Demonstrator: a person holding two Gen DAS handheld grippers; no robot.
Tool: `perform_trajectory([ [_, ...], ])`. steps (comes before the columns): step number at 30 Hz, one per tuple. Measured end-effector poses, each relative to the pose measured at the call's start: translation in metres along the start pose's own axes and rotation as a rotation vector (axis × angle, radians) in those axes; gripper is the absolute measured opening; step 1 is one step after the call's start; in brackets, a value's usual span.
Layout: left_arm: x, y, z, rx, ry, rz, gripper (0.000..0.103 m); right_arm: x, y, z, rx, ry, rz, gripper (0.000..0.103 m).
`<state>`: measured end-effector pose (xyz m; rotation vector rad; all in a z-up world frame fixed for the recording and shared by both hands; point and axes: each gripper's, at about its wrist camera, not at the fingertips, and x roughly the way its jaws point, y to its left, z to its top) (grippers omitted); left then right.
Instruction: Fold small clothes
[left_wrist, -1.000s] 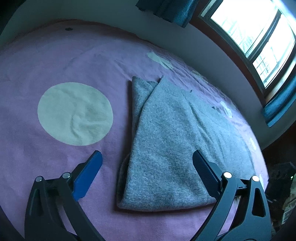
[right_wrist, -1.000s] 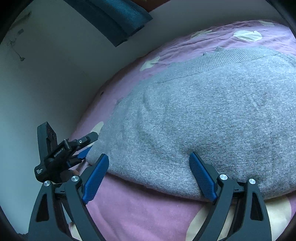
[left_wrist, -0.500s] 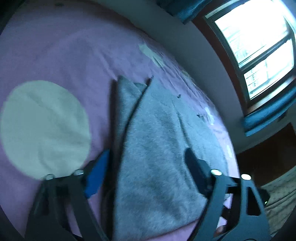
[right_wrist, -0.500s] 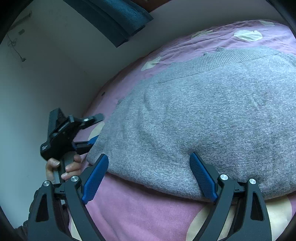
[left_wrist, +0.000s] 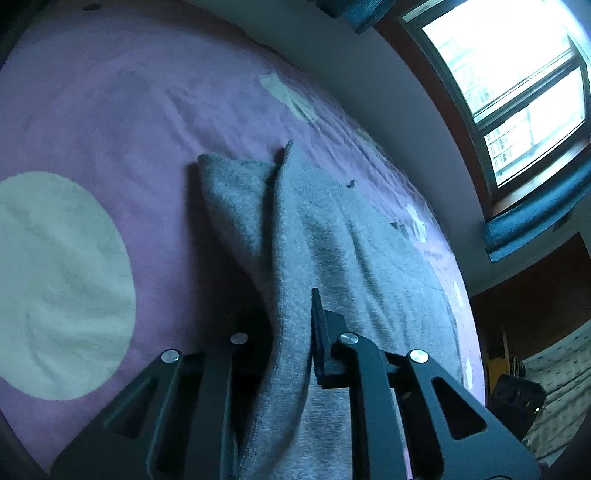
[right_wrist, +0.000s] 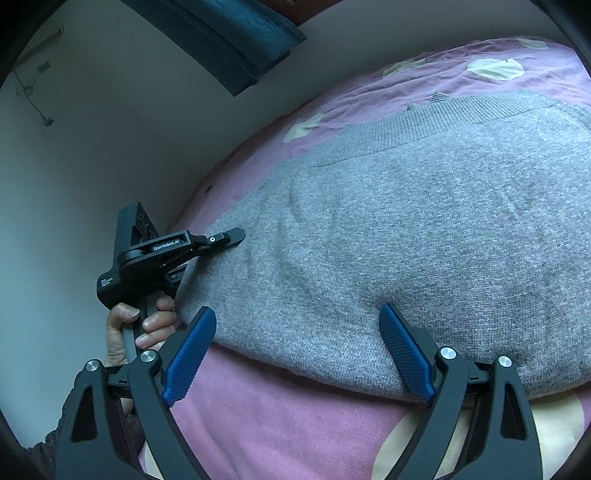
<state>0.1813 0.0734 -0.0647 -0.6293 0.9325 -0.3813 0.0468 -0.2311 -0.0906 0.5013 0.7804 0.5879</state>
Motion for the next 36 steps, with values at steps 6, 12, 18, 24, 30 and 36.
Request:
perform_trajectory([
  [6, -0.01, -0.03, 0.007, 0.01, -0.021, -0.051, 0.012, -0.004, 0.0, 0.001, 0.008, -0.009, 0.012, 0.089],
  [12, -0.008, -0.091, 0.012, 0.078, -0.025, -0.073, 0.012, -0.023, 0.001, 0.004, 0.005, -0.012, 0.031, 0.089],
  [18, 0.007, -0.147, 0.009, 0.148, -0.012, -0.071, 0.012, -0.063, -0.011, -0.004, -0.008, 0.027, 0.032, 0.089],
  [24, 0.044, -0.211, -0.017, 0.261, 0.03, -0.039, 0.012, -0.12, -0.048, -0.024, 0.022, 0.016, -0.013, 0.089],
  [30, 0.1, -0.253, -0.055, 0.308, 0.095, 0.001, 0.009, -0.167, -0.094, -0.044, 0.09, -0.011, -0.051, 0.089],
  [36, 0.141, -0.281, -0.093, 0.368, 0.146, 0.036, 0.0, -0.191, -0.122, -0.054, 0.148, -0.039, -0.044, 0.089],
])
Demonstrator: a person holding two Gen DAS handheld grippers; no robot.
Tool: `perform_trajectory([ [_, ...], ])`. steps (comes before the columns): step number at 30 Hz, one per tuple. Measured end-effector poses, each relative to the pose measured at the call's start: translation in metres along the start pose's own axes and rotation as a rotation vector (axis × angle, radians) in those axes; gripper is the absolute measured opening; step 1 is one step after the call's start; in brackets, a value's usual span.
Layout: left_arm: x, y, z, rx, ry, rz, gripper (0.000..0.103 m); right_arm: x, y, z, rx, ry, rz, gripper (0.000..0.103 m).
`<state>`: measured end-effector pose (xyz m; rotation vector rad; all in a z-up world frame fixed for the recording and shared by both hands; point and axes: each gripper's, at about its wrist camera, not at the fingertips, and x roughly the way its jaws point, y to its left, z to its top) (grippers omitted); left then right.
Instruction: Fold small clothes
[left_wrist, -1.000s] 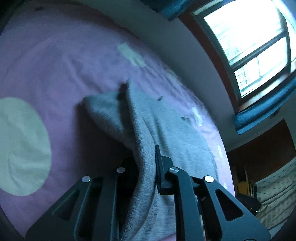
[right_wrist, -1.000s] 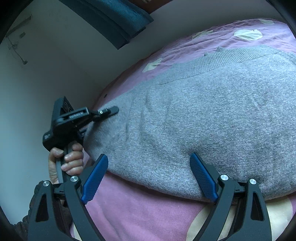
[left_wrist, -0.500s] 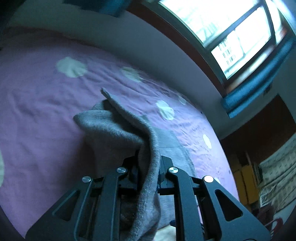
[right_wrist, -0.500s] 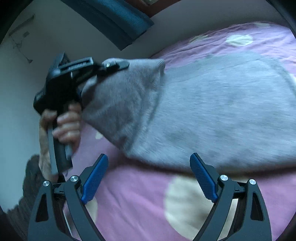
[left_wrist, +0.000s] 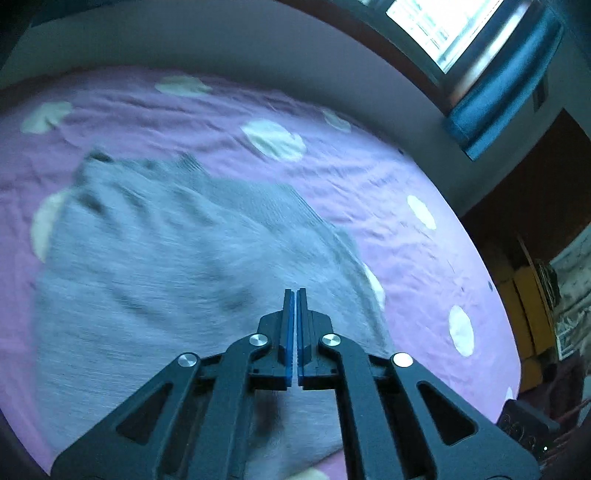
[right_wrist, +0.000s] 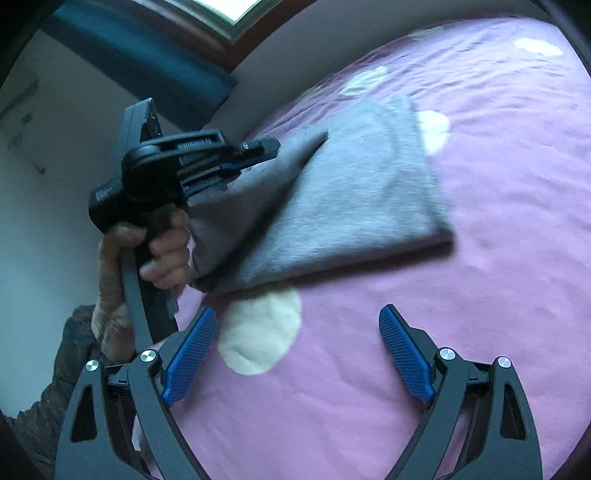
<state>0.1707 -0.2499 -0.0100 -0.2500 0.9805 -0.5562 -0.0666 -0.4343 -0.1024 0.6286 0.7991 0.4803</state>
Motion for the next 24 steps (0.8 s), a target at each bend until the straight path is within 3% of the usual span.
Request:
perform_trajectory([
  [8, 0.013, -0.036, -0.025, 0.103, -0.003, 0.094, 0.005, -0.001, -0.005, 0.004, 0.002, -0.02, 0.027, 0.089],
  [13, -0.004, -0.042, -0.032, 0.158, -0.051, 0.159, 0.037, 0.003, -0.006, 0.008, -0.016, -0.02, 0.01, 0.089],
  [17, -0.018, -0.043, -0.035, 0.189, -0.077, 0.19, 0.04, 0.003, -0.006, 0.007, -0.023, -0.021, 0.003, 0.089],
  [24, -0.044, -0.032, -0.045, 0.192, -0.107, 0.23, 0.056, 0.004, -0.005, 0.007, -0.027, -0.021, -0.007, 0.089],
])
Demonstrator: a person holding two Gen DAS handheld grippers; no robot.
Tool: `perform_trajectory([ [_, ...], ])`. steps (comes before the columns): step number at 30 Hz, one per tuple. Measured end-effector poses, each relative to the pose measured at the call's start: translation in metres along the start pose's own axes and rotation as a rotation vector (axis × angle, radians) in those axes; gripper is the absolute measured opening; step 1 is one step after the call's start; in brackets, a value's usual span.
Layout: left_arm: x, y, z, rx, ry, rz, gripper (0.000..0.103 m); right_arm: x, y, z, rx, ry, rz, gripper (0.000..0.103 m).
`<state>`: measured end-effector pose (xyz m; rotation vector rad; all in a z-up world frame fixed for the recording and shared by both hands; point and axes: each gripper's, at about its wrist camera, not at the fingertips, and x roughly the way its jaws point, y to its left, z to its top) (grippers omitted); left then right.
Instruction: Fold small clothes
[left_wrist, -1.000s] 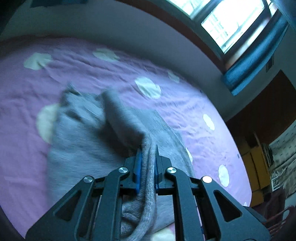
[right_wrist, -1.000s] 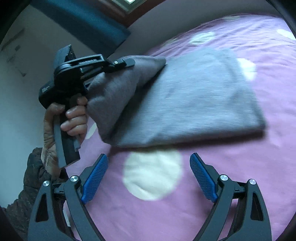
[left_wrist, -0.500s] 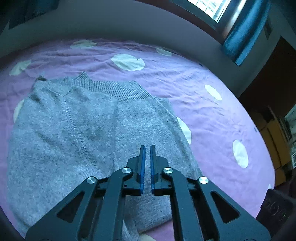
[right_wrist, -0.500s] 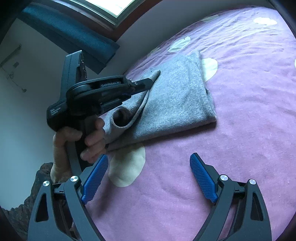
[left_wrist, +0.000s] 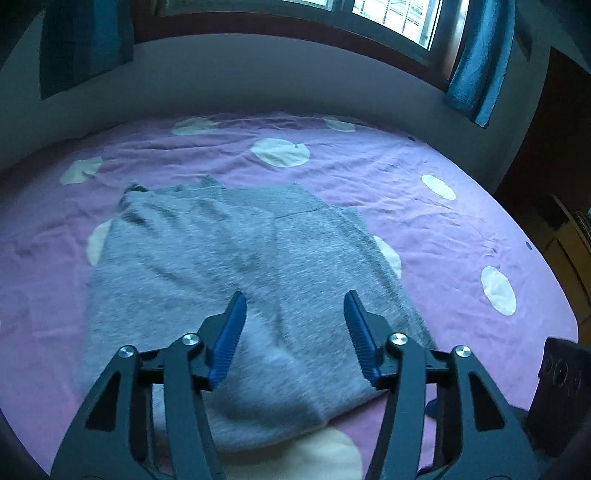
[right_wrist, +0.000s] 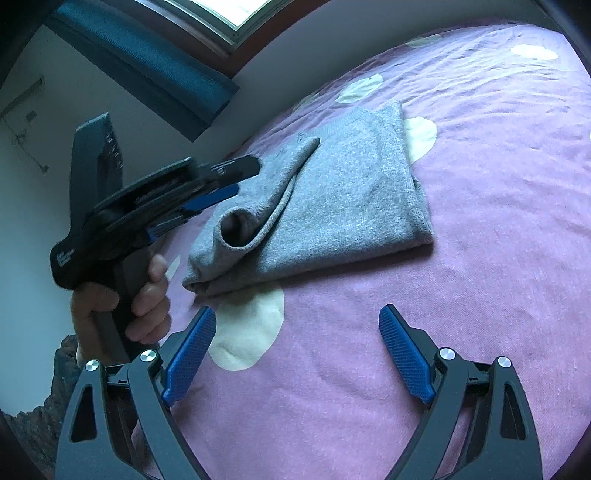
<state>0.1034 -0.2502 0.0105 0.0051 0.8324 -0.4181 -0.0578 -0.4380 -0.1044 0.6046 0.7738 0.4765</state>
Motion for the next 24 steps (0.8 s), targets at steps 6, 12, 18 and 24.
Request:
perform_trajectory([
  [6, -0.02, 0.031, -0.015, -0.027, -0.018, 0.043, 0.063, 0.001, 0.002, 0.0, -0.007, 0.003, -0.021, 0.089],
  [12, -0.039, 0.075, -0.032, -0.077, -0.043, 0.091, 0.066, 0.002, 0.002, 0.001, -0.008, -0.003, -0.038, 0.089],
  [18, -0.045, 0.127, -0.049, -0.191, -0.046, 0.114, 0.068, 0.002, 0.003, 0.001, -0.004, -0.011, -0.058, 0.089],
  [24, -0.039, 0.153, -0.056, -0.242, -0.041, 0.096, 0.073, 0.002, 0.01, 0.002, 0.019, -0.004, -0.094, 0.089],
])
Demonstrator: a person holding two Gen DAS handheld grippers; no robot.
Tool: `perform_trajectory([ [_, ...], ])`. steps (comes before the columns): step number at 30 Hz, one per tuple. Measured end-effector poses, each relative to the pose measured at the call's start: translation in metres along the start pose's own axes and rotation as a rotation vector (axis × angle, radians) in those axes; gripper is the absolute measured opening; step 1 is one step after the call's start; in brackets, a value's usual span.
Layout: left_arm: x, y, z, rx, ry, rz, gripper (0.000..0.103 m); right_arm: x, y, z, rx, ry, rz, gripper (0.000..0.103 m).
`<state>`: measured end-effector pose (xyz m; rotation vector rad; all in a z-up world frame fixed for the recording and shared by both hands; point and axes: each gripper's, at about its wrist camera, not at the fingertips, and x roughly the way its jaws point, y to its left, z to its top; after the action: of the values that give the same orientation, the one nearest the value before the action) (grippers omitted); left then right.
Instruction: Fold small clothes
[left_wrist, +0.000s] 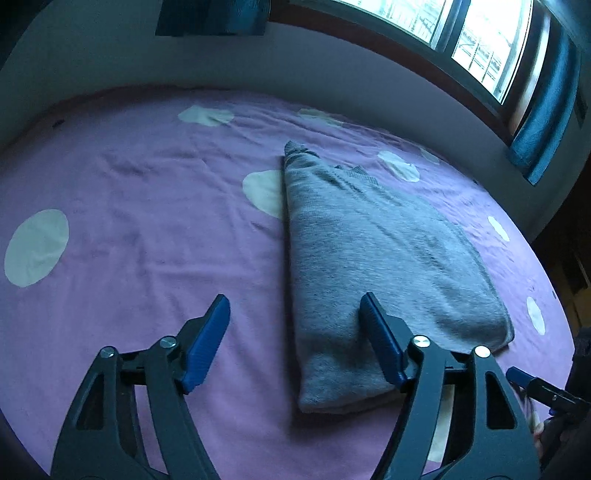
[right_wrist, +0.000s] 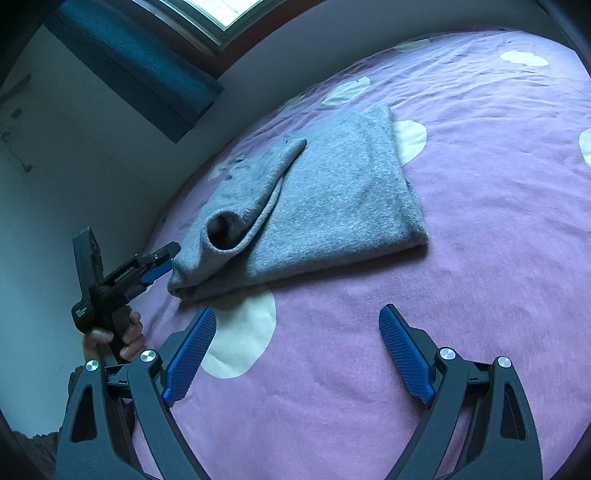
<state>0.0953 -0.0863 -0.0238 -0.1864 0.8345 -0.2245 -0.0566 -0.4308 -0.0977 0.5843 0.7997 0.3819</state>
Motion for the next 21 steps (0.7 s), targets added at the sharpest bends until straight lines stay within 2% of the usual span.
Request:
perform_trajectory([
  [5, 0.004, 0.003, 0.002, 0.012, -0.018, -0.014, 0.074, -0.005, 0.016, 0.007, 0.012, 0.007, 0.046, 0.089],
  [11, 0.016, 0.019, 0.006, -0.058, -0.021, -0.068, 0.078, 0.008, 0.034, 0.033, 0.043, 0.029, 0.136, 0.089],
  [15, 0.02, 0.028, 0.007, -0.095, -0.017, -0.095, 0.079, 0.033, 0.03, 0.057, 0.138, 0.076, 0.212, 0.089],
  [18, 0.021, 0.033, 0.008, -0.111, -0.019, -0.096, 0.079, 0.058, 0.025, 0.073, 0.186, 0.117, 0.215, 0.089],
  [21, 0.023, 0.039, 0.007, -0.136, -0.013, -0.103, 0.08, 0.087, 0.018, 0.079, 0.271, 0.197, 0.219, 0.089],
])
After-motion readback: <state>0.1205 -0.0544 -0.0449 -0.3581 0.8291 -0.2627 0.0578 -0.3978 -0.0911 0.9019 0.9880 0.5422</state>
